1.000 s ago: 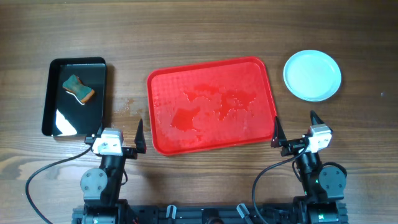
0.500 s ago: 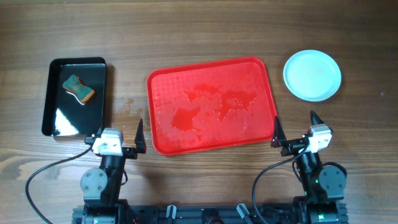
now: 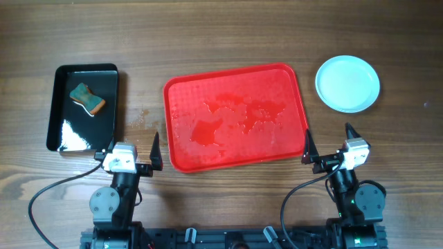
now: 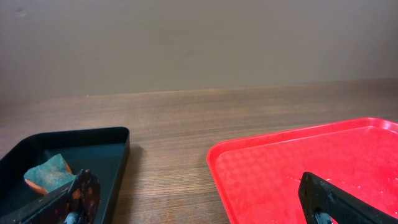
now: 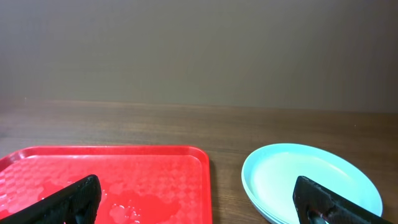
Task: Clean dirty plates on tray and stack at the side
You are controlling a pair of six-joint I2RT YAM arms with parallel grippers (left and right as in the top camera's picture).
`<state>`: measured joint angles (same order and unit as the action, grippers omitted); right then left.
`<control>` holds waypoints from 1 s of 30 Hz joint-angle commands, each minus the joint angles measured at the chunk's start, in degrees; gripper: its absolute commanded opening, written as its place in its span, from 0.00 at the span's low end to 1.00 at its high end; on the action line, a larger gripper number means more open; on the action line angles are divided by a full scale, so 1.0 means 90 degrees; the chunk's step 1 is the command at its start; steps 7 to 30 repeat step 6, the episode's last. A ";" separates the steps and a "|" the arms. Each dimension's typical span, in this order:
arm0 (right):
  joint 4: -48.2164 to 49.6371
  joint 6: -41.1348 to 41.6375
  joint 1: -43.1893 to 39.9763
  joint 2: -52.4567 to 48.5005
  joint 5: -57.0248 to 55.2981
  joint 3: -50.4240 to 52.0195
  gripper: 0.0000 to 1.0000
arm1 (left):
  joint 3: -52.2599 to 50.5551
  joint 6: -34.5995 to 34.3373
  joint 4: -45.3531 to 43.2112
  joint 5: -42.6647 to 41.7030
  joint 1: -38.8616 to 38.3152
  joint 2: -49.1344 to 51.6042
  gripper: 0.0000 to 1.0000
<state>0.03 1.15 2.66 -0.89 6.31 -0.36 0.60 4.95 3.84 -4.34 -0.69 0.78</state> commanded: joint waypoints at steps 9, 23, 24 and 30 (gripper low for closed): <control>0.0024 -0.0109 -0.0041 0.0039 -0.0092 0.0007 1.00 | -0.0029 0.0092 0.0027 -0.0053 0.0019 -0.0034 1.00; 0.0024 -0.0109 -0.0041 0.0039 -0.0092 0.0007 1.00 | -0.0029 0.0092 0.0027 -0.0053 0.0019 -0.0034 1.00; 0.0024 -0.0109 -0.0041 0.0039 -0.0092 0.0007 1.00 | -0.0029 0.0092 0.0027 -0.0053 0.0019 -0.0034 1.00; 0.0024 -0.0109 -0.0041 0.0039 -0.0092 0.0007 1.00 | -0.0029 0.0092 0.0027 -0.0053 0.0019 -0.0034 1.00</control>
